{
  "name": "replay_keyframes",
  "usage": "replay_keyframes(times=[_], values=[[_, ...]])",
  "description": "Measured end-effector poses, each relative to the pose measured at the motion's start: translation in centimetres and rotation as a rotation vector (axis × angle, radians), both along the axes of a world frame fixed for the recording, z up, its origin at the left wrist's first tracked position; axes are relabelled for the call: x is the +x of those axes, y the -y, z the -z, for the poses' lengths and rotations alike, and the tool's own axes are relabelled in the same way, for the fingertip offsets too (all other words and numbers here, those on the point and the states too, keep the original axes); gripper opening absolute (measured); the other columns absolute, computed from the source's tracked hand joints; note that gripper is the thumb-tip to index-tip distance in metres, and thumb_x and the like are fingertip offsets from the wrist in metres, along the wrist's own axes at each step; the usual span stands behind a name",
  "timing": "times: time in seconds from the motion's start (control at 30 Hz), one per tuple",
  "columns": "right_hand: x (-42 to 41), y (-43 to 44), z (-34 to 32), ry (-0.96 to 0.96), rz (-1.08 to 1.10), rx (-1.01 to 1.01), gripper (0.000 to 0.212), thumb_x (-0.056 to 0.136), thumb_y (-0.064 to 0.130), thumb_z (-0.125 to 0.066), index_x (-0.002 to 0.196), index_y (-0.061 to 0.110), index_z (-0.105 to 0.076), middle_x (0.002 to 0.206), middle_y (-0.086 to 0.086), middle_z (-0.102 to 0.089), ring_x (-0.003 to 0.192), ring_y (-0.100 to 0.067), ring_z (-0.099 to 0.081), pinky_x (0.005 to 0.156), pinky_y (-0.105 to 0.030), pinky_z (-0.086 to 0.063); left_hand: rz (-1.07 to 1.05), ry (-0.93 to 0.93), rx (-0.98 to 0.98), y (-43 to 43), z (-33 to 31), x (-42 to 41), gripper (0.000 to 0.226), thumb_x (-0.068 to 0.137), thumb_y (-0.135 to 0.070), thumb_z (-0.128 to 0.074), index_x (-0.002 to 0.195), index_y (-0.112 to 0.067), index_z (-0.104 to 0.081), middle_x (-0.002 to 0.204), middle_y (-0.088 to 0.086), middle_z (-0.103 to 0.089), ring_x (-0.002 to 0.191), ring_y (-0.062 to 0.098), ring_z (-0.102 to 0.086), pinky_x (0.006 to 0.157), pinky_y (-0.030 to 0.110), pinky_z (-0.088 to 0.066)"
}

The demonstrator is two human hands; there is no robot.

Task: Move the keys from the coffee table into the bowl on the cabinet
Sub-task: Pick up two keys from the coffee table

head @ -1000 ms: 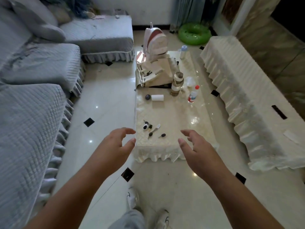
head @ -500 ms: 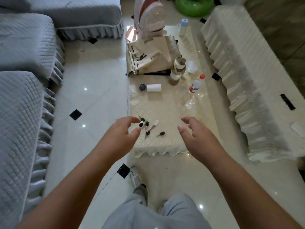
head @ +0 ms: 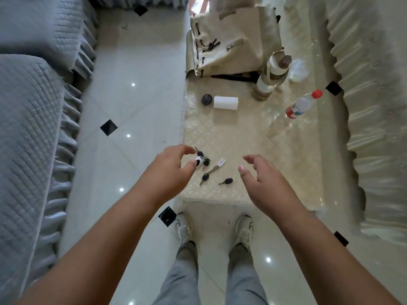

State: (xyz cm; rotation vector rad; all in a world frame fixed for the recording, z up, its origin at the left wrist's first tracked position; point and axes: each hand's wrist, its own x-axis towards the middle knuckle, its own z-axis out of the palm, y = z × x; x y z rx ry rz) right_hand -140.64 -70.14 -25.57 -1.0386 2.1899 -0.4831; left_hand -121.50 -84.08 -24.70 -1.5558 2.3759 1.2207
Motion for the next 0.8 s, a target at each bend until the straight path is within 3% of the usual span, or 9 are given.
replay_keyframes(times=[0.3,0.5,0.67,0.8], values=[[-3.9,2.8,10.1,0.013,-0.057,0.017,0.045,0.098,0.047,-0.044,0.137,0.026,-0.048,0.137,0.002,-0.053,0.091,-0.004,-0.047,0.081,-0.029,-0.038,-0.124,0.038,0.03,0.7,10.1,-3.8,0.034,0.094,-0.045,-0.049,0.126,-0.038,-0.057,0.131,-0.009,-0.054,0.106,0.006,-0.049,0.083,0.027,-0.035],[-4.2,3.1,17.0,0.027,-0.087,0.089,0.043,0.099,0.045,-0.044,0.137,0.024,-0.047,0.138,-0.002,-0.052,0.112,-0.017,-0.056,0.083,-0.029,-0.038,-0.166,0.095,0.057,0.8,16.4,-5.1,0.033,0.094,-0.04,-0.05,0.126,-0.037,-0.056,0.133,-0.005,-0.053,0.116,0.017,-0.053,0.093,0.036,-0.043],[-3.7,3.3,21.4,0.056,-0.089,0.109,0.043,0.098,0.044,-0.045,0.137,0.024,-0.047,0.137,-0.001,-0.052,0.094,-0.015,-0.059,0.079,-0.03,-0.039,-0.158,0.163,0.057,0.9,21.5,-5.6,0.035,0.095,-0.039,-0.047,0.129,-0.034,-0.054,0.137,-0.005,-0.051,0.119,0.023,-0.05,0.099,0.049,-0.042],[-3.7,3.7,23.9,0.052,-0.085,0.113,0.044,0.098,0.045,-0.044,0.137,0.025,-0.047,0.137,-0.002,-0.051,0.1,-0.018,-0.059,0.081,-0.032,-0.042,-0.123,0.186,0.065,1.5,25.7,-6.6,0.043,0.093,-0.03,-0.046,0.135,-0.032,-0.052,0.148,-0.009,-0.042,0.134,0.024,-0.035,0.107,0.05,-0.033]])
